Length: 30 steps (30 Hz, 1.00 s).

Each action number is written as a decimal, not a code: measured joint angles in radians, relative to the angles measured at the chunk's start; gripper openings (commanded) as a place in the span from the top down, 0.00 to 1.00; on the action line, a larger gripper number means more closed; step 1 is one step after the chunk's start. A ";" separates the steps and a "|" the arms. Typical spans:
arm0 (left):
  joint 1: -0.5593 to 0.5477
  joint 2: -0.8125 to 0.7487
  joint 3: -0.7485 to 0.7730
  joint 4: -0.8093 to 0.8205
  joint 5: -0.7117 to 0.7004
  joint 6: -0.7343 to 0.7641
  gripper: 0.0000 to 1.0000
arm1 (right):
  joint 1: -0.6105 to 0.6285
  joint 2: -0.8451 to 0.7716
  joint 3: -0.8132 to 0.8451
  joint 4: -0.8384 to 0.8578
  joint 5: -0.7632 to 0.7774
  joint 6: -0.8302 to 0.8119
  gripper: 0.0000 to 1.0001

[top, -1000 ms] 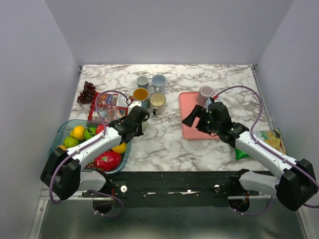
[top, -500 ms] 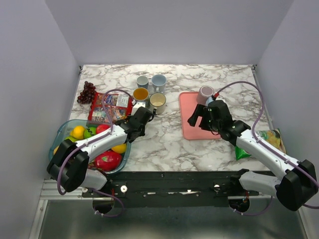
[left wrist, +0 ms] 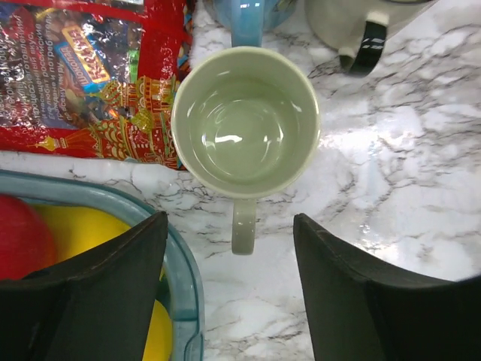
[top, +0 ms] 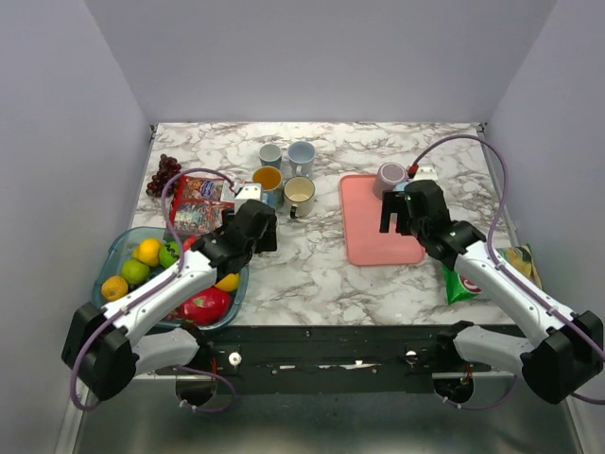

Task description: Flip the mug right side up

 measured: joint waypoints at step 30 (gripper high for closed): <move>-0.002 -0.265 0.039 0.043 0.303 0.140 0.01 | -0.353 0.491 0.258 -0.048 -0.310 -0.594 0.01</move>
